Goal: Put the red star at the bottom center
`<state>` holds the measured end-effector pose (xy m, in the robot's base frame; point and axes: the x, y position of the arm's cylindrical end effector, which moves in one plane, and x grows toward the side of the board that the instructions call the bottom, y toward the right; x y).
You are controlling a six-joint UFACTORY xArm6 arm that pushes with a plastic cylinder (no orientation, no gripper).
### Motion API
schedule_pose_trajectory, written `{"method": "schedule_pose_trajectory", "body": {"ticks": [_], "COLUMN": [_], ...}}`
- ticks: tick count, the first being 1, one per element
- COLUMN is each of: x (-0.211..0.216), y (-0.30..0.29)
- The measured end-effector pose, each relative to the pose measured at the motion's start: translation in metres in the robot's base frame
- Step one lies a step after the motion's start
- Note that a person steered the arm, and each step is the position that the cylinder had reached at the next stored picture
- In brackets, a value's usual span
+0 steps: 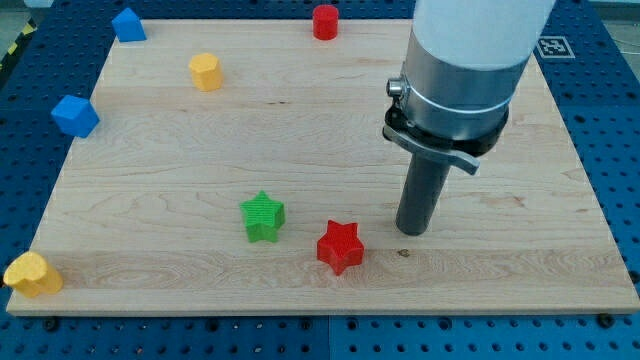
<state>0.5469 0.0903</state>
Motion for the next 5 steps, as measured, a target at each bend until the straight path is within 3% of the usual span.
{"method": "schedule_pose_trajectory", "body": {"ticks": [2,5], "x": [0.039,0.047], "y": [-0.01,0.004]}}
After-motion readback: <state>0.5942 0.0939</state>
